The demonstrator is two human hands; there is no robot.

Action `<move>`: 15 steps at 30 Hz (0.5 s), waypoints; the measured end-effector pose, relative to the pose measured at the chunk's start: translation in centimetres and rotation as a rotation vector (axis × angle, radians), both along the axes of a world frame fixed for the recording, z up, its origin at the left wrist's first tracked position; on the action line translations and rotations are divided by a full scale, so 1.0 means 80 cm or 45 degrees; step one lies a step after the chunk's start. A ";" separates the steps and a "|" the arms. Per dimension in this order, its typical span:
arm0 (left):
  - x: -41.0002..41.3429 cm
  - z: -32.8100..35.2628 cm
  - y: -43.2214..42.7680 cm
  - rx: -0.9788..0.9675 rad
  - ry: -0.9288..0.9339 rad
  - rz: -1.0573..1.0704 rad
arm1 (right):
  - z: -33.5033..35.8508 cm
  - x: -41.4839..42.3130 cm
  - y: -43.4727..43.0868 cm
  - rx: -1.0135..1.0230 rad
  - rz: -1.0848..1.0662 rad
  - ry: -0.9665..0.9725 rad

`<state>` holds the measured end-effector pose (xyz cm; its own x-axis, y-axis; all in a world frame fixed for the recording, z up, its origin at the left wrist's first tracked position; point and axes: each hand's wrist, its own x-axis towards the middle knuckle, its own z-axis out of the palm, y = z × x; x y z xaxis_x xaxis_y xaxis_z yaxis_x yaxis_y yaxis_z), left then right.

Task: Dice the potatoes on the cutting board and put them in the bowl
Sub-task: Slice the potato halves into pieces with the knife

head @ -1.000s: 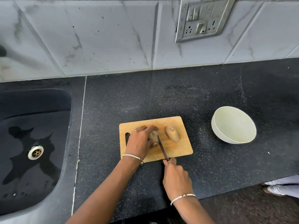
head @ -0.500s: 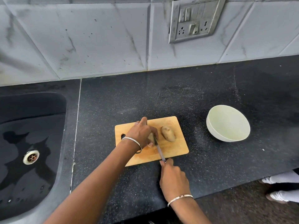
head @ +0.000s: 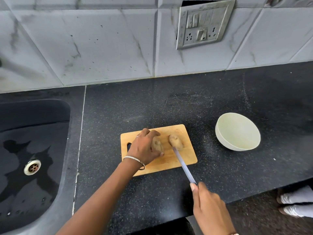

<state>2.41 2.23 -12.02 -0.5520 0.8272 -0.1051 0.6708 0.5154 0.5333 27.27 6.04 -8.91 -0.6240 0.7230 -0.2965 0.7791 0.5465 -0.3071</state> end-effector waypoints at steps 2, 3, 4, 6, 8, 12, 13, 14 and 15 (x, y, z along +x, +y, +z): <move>0.007 -0.004 0.001 0.050 0.007 0.073 | -0.003 -0.009 0.004 0.015 0.010 0.094; 0.010 -0.006 0.003 0.058 0.024 0.099 | -0.004 -0.014 0.006 0.013 0.009 0.124; 0.012 -0.009 0.005 0.059 0.047 0.117 | -0.005 -0.019 0.007 0.007 0.000 0.149; 0.014 -0.014 0.008 0.082 0.081 0.149 | -0.007 -0.028 0.007 -0.009 -0.017 0.187; 0.015 -0.018 0.009 0.113 0.090 0.171 | -0.009 -0.034 0.006 -0.023 -0.018 0.196; 0.019 -0.022 0.006 0.164 0.109 0.180 | -0.017 -0.046 0.005 -0.031 -0.013 0.200; 0.019 -0.022 0.005 0.177 0.110 0.181 | -0.019 -0.050 0.005 -0.040 -0.022 0.201; 0.019 -0.022 0.003 0.193 0.097 0.185 | -0.021 -0.054 0.007 -0.049 -0.032 0.202; 0.019 -0.022 0.000 0.212 0.063 0.198 | -0.022 -0.058 0.008 -0.056 -0.034 0.205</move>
<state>3.91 2.23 -13.77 -0.6754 0.7353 0.0558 0.6174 0.5225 0.5880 22.60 6.66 -10.66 -0.6466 0.7287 -0.2258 0.7322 0.5096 -0.4519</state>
